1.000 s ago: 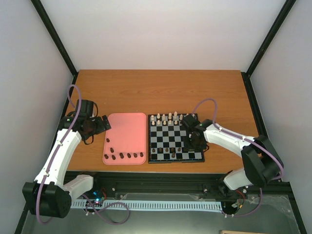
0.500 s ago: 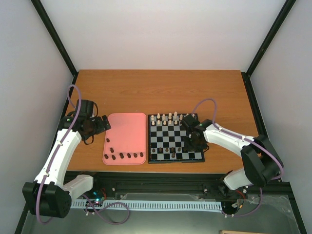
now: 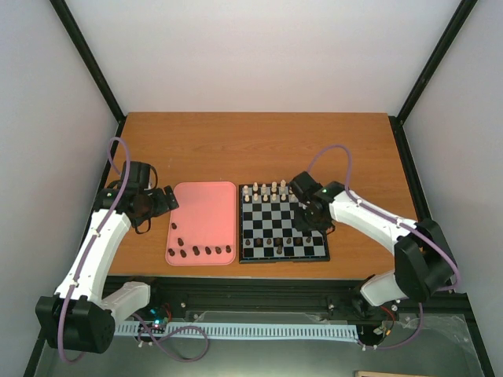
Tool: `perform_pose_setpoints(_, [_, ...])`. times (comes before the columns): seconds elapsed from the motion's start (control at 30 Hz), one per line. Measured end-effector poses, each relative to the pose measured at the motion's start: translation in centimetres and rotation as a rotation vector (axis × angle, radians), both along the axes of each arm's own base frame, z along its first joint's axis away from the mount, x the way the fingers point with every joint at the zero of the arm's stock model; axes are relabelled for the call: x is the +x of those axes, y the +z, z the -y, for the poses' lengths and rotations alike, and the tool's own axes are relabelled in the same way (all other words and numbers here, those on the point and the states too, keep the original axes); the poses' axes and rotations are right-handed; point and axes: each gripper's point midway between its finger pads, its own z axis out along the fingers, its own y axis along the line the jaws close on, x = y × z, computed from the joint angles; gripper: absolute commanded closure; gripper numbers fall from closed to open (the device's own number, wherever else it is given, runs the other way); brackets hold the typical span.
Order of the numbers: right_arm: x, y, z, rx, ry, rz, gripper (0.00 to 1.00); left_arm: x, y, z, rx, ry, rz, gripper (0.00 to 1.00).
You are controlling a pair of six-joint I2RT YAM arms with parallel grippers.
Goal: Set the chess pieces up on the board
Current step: Place the chess piece on the chessboard, then pick up the chess piece from the storage box.
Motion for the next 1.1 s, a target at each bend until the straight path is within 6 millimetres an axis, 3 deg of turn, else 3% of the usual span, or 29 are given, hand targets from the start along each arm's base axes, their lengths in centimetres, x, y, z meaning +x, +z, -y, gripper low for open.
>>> perform_pose_setpoints(0.23, [4.2,3.7,-2.2,0.031,0.023,0.116,0.60,0.0,0.0,0.0,0.000,0.000,0.002,0.00])
perform_pose_setpoints(0.43, [7.6,5.2,-7.0,0.110,0.100,0.159,0.61,-0.1,0.3,0.0,0.000,0.000,0.011,0.00])
perform_pose_setpoints(0.57, [8.4,5.9,-13.5,0.186,0.221,0.169,0.62,-0.2,0.5,-0.1,0.001,0.001,0.014,0.00])
perform_pose_setpoints(0.8, [7.1,6.5,-25.7,0.338,0.430,0.165,0.62,-0.4,2.2,-0.4,0.016,0.011,0.053,0.00])
perform_pose_setpoints(0.9, [6.3,6.2,-29.6,0.394,0.492,0.146,0.62,-0.7,3.2,-0.7,0.028,0.019,0.081,0.00])
perform_pose_setpoints(1.1, [5.5,5.1,-35.2,0.490,0.580,0.104,0.61,-2.1,4.4,-1.3,0.044,0.047,0.112,0.00])
